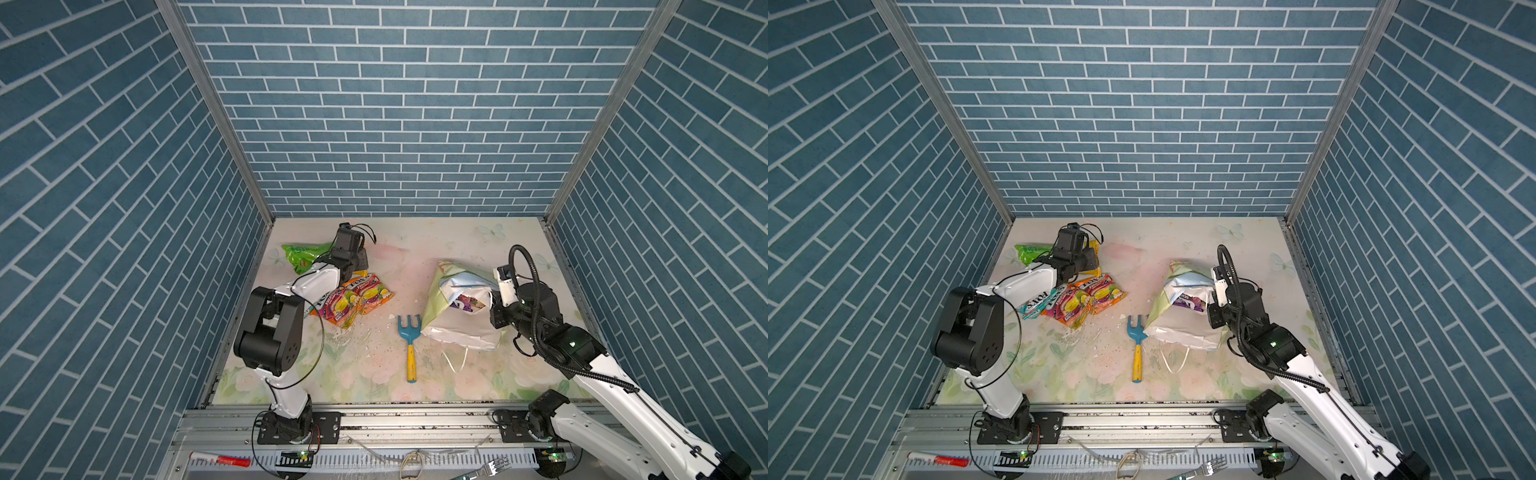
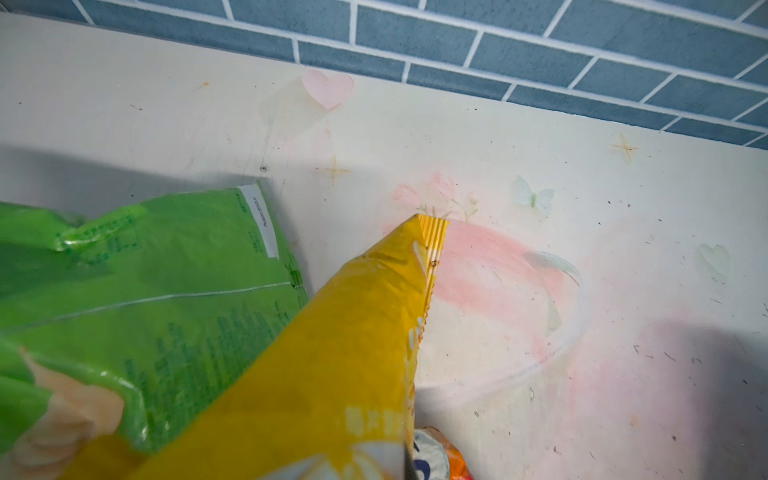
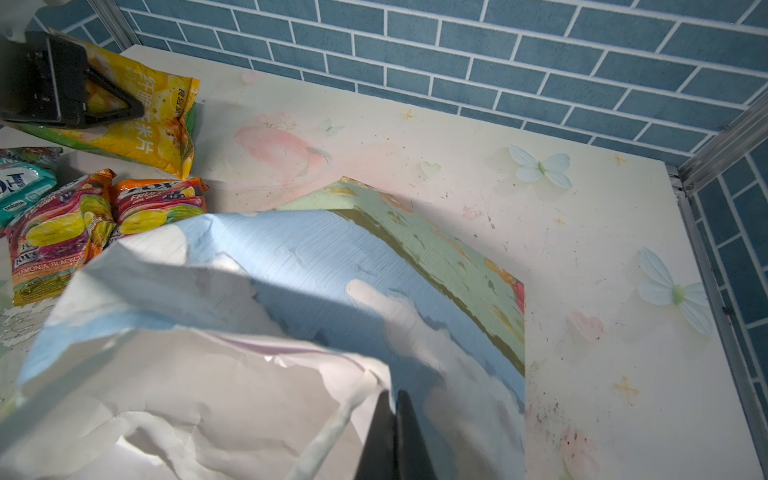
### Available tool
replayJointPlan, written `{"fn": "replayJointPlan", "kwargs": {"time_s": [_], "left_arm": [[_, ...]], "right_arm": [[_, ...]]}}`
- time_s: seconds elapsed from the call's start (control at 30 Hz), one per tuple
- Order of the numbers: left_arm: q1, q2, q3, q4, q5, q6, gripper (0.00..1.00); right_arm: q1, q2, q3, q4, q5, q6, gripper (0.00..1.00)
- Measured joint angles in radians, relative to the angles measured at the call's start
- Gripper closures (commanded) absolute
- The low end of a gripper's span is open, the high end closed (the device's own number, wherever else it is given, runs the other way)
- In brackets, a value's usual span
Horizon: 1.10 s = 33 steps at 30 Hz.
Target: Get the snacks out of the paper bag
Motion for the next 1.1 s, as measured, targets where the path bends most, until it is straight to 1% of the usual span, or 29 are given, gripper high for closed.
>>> {"fn": "replayJointPlan", "kwargs": {"time_s": [0.07, 0.1, 0.13, 0.2, 0.27, 0.37, 0.6, 0.77, 0.97, 1.1], "left_arm": [[0.000, 0.021, 0.029, -0.008, 0.010, 0.009, 0.26], [0.000, 0.026, 0.039, -0.012, 0.018, 0.014, 0.18], [0.000, 0.026, 0.041, -0.010, 0.024, 0.019, 0.13], [0.000, 0.019, 0.039, -0.003, 0.036, 0.025, 0.07], [0.000, 0.005, 0.024, 0.016, 0.048, 0.028, 0.03], [0.000, -0.034, -0.003, 0.034, 0.060, 0.032, 0.01], [0.000, -0.159, -0.016, 0.062, 0.113, 0.020, 0.01], [0.000, -0.239, -0.056, 0.087, 0.148, -0.003, 0.00], [-0.001, -0.282, -0.079, 0.081, 0.191, -0.024, 0.01], [-0.008, -0.341, -0.119, 0.079, 0.204, -0.048, 0.00]], "right_arm": [[0.000, 0.005, 0.000, 0.000, 0.002, 0.002, 1.00], [0.000, 0.010, 0.000, 0.002, 0.003, 0.004, 1.00], [0.000, 0.014, 0.000, 0.004, 0.003, 0.005, 1.00], [0.000, 0.026, 0.000, 0.009, 0.004, 0.009, 1.00], [0.001, 0.039, 0.004, 0.008, 0.012, 0.011, 1.00], [0.001, 0.068, 0.023, 0.005, 0.031, 0.011, 1.00], [0.001, 0.097, 0.050, -0.006, 0.066, 0.018, 1.00], [0.002, 0.098, 0.052, -0.005, 0.095, 0.033, 1.00], [0.002, 0.117, 0.056, 0.006, 0.151, 0.039, 1.00], [0.003, 0.162, 0.099, 0.007, 0.208, 0.049, 1.00]]}}
